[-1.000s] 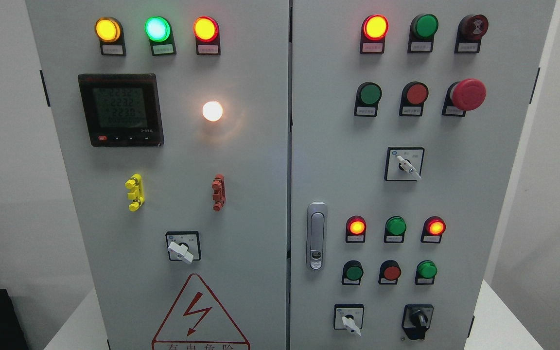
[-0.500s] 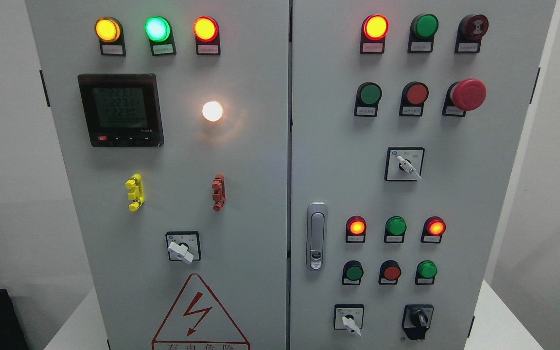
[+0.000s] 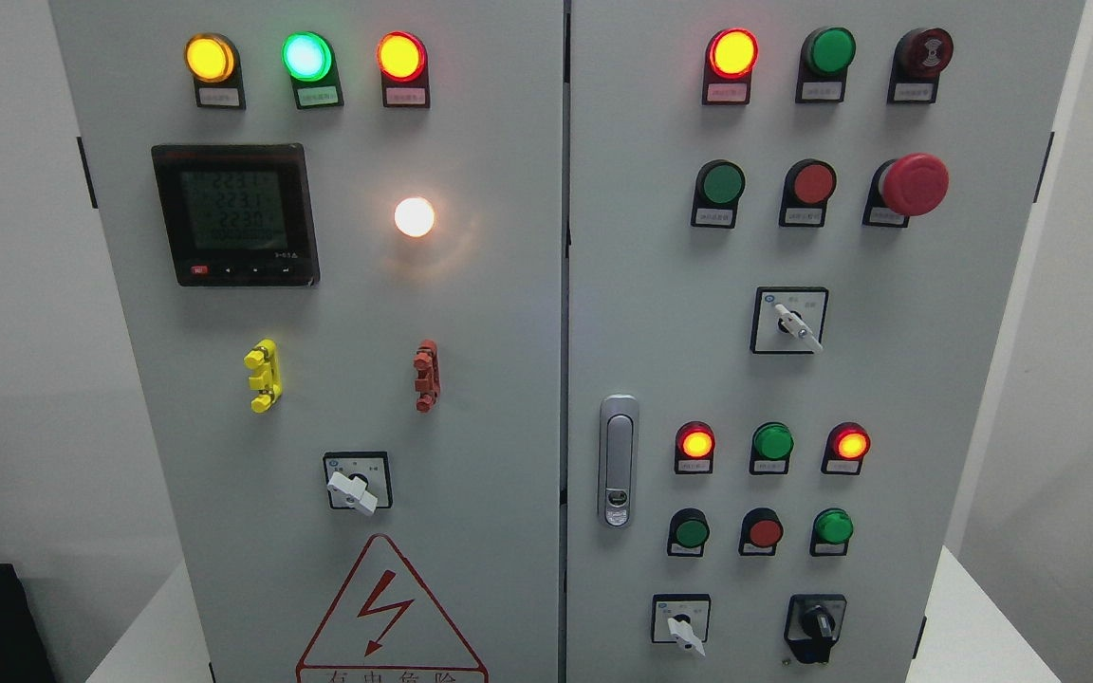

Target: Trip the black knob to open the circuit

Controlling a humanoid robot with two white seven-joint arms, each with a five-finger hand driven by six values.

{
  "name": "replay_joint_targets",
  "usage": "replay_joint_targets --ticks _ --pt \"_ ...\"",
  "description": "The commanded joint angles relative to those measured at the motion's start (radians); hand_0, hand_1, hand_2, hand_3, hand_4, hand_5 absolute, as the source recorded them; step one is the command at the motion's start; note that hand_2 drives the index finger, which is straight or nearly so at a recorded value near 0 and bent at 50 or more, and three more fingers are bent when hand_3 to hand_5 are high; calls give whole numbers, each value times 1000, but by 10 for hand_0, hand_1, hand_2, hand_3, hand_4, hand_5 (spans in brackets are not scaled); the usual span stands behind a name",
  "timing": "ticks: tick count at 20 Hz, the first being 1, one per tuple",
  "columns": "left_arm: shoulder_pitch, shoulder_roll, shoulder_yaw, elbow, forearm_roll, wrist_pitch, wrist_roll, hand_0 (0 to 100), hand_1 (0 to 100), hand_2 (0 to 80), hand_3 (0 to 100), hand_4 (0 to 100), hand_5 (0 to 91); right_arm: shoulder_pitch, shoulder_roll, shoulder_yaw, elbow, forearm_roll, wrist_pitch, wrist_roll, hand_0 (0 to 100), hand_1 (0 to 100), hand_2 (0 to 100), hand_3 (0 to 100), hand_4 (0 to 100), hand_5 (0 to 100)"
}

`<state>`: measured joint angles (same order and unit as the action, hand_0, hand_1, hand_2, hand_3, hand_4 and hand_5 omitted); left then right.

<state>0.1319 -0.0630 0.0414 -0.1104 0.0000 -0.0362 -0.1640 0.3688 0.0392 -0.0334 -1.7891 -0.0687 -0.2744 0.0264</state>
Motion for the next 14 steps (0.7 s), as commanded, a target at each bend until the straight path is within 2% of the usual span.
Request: replay_joint_targets --ticks 1,8,14 --pt "0 0 0 0 -23 -4 0 120 389 0 0 0 0 -33 -19 -3 -72 -6 29 0 0 25 0 650 633 533" --pt "0 0 0 0 -23 -2 0 120 389 0 0 0 0 -82 -24 -5 -72 -34 70 0 0 20 0 828 729 633" --pt "0 0 0 0 -23 -4 0 120 389 0 0 0 0 -120 -25 -5 -70 -34 95 0 0 17 0 850 754 661"
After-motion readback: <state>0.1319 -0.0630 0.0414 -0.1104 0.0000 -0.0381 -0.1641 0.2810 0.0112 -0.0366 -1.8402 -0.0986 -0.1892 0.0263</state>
